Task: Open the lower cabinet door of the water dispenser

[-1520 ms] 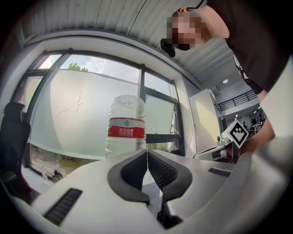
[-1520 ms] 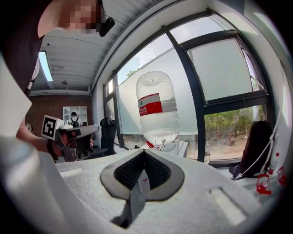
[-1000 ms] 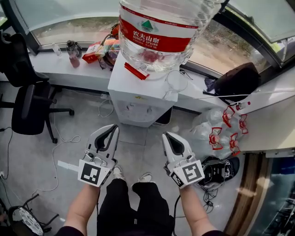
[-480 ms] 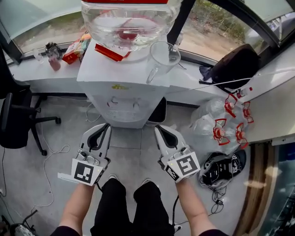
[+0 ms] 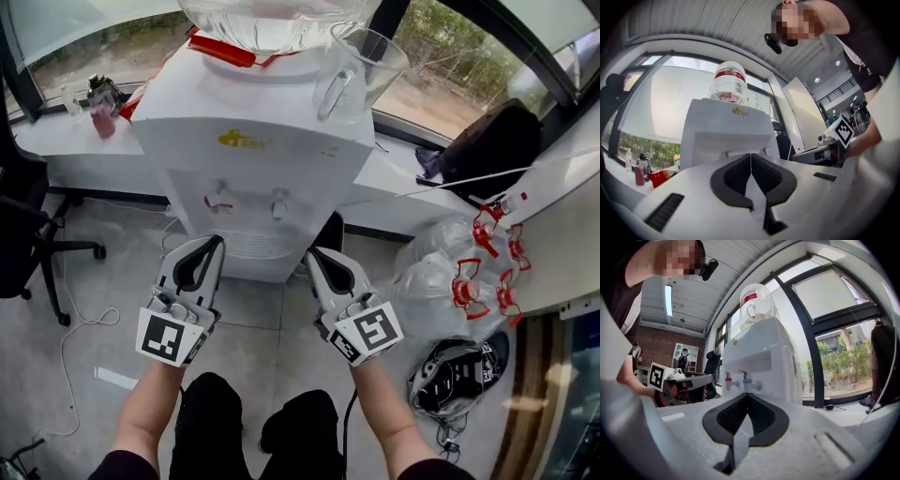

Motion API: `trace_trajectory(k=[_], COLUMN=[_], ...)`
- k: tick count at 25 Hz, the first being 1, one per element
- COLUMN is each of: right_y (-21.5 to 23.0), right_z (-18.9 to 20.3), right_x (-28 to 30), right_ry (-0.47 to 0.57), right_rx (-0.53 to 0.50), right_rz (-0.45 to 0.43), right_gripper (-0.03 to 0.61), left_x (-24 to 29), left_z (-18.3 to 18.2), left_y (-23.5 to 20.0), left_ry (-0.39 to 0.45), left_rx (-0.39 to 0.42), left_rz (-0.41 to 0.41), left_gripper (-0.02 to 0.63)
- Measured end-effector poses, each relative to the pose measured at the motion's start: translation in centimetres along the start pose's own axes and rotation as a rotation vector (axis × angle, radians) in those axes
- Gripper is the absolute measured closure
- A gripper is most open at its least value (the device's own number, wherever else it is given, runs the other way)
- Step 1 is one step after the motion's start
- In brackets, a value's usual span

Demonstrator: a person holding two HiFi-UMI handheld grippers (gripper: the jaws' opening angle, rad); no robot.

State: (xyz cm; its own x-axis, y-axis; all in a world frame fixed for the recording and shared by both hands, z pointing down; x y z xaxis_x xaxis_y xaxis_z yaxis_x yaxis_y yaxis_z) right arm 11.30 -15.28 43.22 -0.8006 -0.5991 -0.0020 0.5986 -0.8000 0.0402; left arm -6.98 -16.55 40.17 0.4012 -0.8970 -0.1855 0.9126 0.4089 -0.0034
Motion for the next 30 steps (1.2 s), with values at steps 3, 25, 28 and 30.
trace_trajectory(k=[3,25,28,30], right_y=[0.8,0.8,1.0,1.5], right_z=[1.1,16.2,17.5,18.2], right_x=[0.5,-1.7,-1.5,-1.6], right_ry=[0.038,-0.017,-0.021,-0.029], right_rx=[-0.063,-0.069,-0.048,-0.036], right_rz=[-0.016,0.04,0.029,0.036], right_gripper=[0.577,0.577,0.577,0.577], left_x=[0.2,-4.5,-4.9,-5.1], left_z=[2.5,15.0,16.4,17.4], left_y=[0.1,-2.3,-2.0,-1.7], left_ry=[0.054,0.072,0.067,0.036], left_rx=[-0.022,-0.001,-0.002,0.019], left_rz=[0.007,-0.032,-0.029,-0.019], left_gripper=[0.603,0.603,0.603,0.603])
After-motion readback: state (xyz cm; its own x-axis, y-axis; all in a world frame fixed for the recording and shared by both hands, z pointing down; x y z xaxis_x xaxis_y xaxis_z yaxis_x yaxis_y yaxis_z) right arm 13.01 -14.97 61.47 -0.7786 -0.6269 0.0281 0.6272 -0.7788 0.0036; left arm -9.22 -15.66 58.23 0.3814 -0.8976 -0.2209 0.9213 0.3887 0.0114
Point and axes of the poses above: the fingertips, and each gripper's own axes: x forward along the fingers, y to its right, z out of its underside, the point moved 4 cm from there along -x, backward along the fingers, and after that the axes turned 15 degrees about -z, right-handed, at the moved point
